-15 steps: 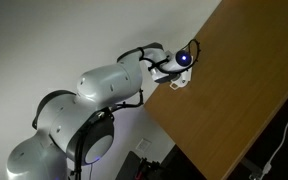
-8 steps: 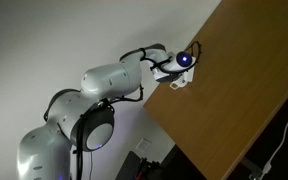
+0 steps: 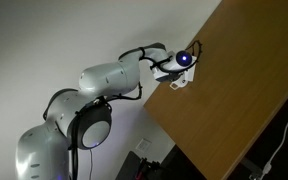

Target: Put the pen in the cup

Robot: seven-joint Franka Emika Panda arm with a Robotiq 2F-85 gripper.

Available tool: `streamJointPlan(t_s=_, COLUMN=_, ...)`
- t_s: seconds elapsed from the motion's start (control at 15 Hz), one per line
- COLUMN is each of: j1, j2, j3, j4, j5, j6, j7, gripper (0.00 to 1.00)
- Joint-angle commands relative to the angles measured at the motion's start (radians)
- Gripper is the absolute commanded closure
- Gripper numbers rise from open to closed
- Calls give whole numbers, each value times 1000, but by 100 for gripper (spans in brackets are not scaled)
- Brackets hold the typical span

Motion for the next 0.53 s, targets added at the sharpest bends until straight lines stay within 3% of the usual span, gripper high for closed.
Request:
streamJointPlan(t_s=0.0, j1=-86, j2=-81, j3=99, j4=-91, j5=-60, j6=38, j7=0, gripper=20)
streamJointPlan(t_s=0.2, j1=-199, j2=-112, j3=237, j4=-151, j5=-145, j6=56, j7=0, gripper=1)
streamJointPlan(t_s=0.47, j1=-382, j2=-138, j3=436, j4=-265, j5=-257, j6=71, j7=0, gripper=0)
